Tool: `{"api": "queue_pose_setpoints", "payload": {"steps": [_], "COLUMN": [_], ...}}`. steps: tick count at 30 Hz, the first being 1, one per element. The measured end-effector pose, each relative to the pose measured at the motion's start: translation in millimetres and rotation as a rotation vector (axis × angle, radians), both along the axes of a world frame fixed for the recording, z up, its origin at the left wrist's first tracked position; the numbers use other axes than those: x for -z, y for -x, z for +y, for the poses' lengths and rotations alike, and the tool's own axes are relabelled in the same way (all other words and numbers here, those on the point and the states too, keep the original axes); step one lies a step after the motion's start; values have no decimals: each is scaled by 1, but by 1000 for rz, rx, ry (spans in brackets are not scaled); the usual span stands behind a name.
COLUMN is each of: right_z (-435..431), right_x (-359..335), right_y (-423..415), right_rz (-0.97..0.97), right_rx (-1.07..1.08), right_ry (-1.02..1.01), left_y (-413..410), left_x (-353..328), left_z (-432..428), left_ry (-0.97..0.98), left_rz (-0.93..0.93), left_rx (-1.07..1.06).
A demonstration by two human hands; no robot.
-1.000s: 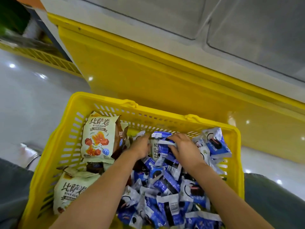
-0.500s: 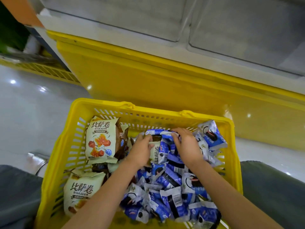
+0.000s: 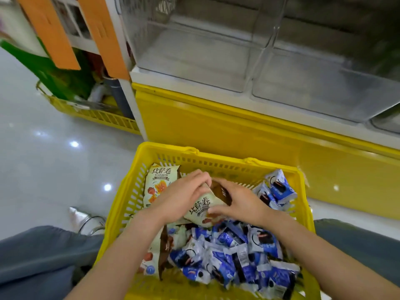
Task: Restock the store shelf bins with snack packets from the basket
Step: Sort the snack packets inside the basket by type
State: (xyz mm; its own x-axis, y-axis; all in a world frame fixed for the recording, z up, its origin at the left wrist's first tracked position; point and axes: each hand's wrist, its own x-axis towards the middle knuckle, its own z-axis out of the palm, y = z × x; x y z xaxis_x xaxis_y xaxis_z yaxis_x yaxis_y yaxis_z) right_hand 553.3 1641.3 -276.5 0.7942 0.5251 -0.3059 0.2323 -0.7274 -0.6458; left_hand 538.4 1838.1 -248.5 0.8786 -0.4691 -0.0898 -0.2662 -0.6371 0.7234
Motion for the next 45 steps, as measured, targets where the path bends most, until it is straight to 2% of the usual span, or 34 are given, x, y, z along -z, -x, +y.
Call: {"api": "queue_pose_setpoints", "payload": {"steps": [3,6,10,12,14,16,20,24,27,32,35,38,41,43,45], "right_z": [18,37,70,91,115,136,147,133,135,142,139,111,64,36,19], "right_x": [-15,-26,-28,-19,-7,3,7,5,8,22,21,10,7,13,20], "right_y": [8,5,-13,-21,-23,-22,-26,-33,-39,-40,-29,-1,43,72,96], "right_rz": [-34,-12,107,222,351,369,318,476,495,340,204,34,90,203,282], "right_rx": [82,262,598,694,721,704,621,612,599,577,560,437,190,108,65], "right_ry": [-58,-101,-251,-311,-315,-258,-107,-197,-165,-22,-47,-86,64,157,230], "left_y": [6,16,46,60,73,83,84,70,54,45,48,53,61,69,77], "left_x": [-15,-16,5,22,36,47,57,60,62,62,57,48,34,29,30], "left_z": [13,41,92,111,118,116,113,117,120,122,121,115,92,68,42], "left_ry": [65,143,-75,-123,-65,36,34,-11,-24,-30,-60,-50,34,61,81], "left_rz": [-43,-114,-216,-120,83,210,109,66,73,80,67,-75,-245,-271,-164], "left_rx": [-86,-351,-619,-739,-770,-752,-782,-742,-722,-715,-726,-846,-949,-849,-628]}}
